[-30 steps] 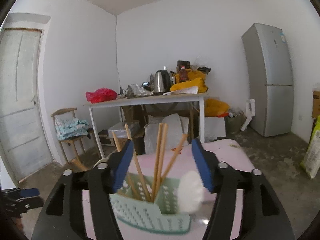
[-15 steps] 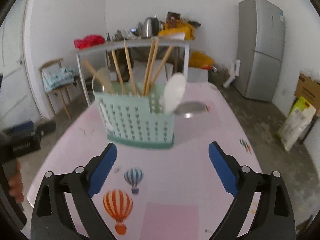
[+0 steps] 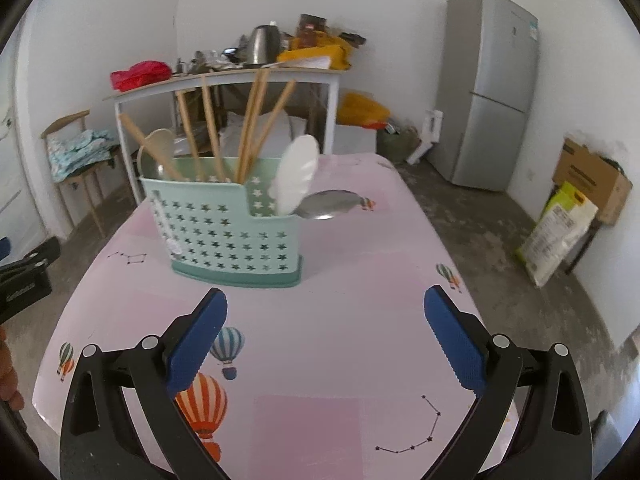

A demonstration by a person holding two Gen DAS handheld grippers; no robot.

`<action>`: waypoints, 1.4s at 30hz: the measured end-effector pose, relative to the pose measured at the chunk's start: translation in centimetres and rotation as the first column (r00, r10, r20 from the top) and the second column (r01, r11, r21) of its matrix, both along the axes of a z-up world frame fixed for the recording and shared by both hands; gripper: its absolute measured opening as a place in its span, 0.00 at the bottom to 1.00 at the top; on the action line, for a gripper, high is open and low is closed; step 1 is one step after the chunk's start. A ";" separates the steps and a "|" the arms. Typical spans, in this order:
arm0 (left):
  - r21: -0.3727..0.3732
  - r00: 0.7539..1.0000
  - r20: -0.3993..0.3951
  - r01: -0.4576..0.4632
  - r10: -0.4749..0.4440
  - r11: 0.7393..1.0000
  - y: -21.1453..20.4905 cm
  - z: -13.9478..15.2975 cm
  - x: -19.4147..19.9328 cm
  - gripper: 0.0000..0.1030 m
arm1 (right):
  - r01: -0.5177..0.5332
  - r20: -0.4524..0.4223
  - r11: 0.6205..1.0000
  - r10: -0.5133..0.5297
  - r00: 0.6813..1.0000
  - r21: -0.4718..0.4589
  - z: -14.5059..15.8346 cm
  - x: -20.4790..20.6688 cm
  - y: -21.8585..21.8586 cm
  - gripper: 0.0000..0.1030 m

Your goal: Organize utensils

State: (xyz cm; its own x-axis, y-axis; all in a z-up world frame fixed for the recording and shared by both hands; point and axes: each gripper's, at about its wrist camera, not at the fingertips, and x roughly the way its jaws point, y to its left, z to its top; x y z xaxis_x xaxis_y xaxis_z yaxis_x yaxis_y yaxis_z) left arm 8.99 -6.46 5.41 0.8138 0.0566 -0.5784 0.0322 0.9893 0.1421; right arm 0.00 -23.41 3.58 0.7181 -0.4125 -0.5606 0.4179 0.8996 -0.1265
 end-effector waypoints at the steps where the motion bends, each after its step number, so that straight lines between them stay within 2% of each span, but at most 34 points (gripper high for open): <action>1: 0.003 1.000 0.002 -0.006 0.006 1.000 0.0 0.0 0.0 0.95 | 0.011 -0.004 1.000 -0.011 1.000 0.002 0.0 0.0 -0.3 0.92; 10: -0.010 0.999 -0.026 -0.036 0.036 0.999 0.4 -0.1 0.2 0.95 | 0.033 -0.014 0.999 -0.033 0.999 0.012 -0.1 0.0 -1.0 0.92; 42: -0.008 0.998 -0.055 -0.023 0.023 1.000 0.0 -1.1 0.3 0.95 | 0.030 -0.020 0.999 -0.030 0.999 -0.017 0.2 0.1 -0.7 0.92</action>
